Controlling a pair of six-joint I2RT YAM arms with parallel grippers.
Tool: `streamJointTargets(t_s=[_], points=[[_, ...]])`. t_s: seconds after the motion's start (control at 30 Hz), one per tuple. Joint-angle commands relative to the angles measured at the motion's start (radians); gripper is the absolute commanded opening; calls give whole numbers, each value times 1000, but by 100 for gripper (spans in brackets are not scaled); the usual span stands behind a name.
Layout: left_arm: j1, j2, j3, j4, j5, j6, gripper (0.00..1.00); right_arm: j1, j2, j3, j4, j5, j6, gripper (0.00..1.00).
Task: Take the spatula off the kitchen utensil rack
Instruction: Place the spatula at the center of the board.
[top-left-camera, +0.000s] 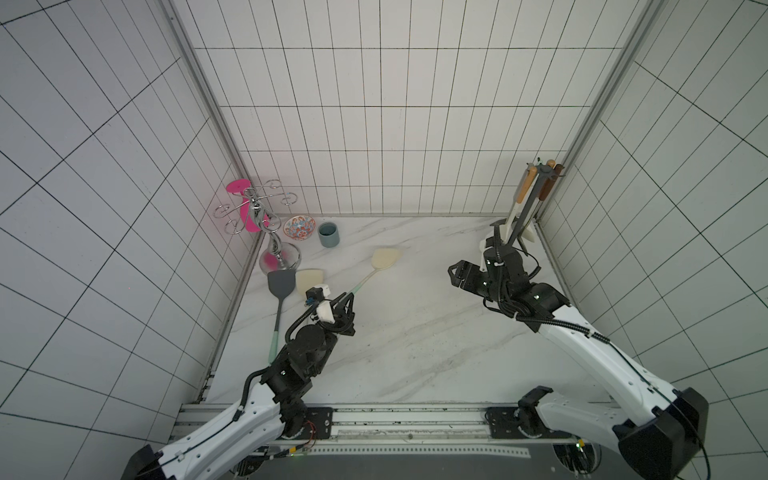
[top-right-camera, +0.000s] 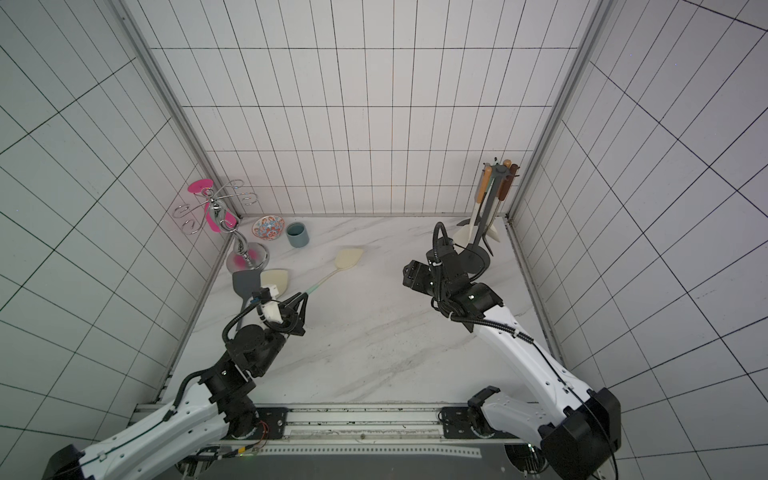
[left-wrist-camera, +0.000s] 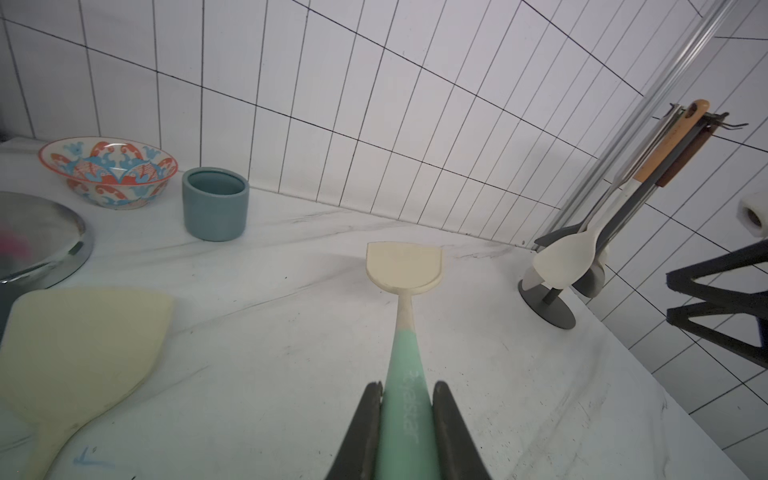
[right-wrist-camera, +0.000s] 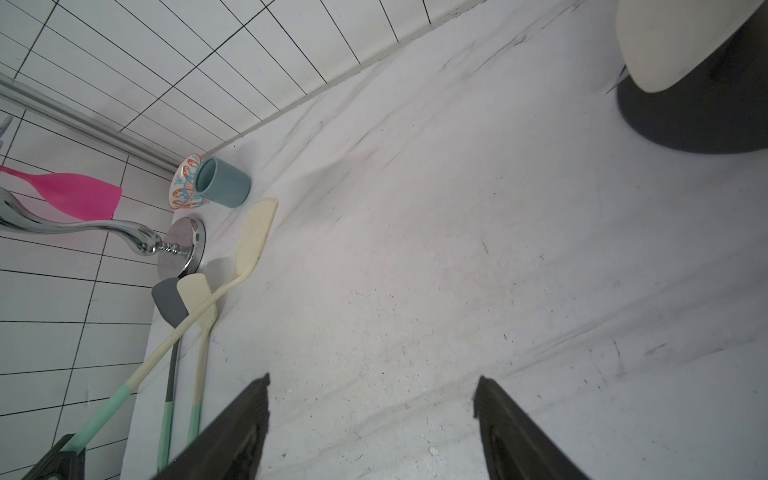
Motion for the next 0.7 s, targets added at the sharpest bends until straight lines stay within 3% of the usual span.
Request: streamJointTargets(t_s=[0.0,0.23,0.43,0.67], points=[[17,-36,-23,-125,-95,-77,0,-9,-9,-116,46,51,-55,78],[63,-69,-54,-167,-143,-78,0,-31,-17,-251,221,16,-85,79],[88,-9,-4,-227,-179,-111,0,-37,-10,-299,288,2,-97,79],[94,-30,59,-357,-211,-106,0,-37,1,-332,344,-18,-80,79]])
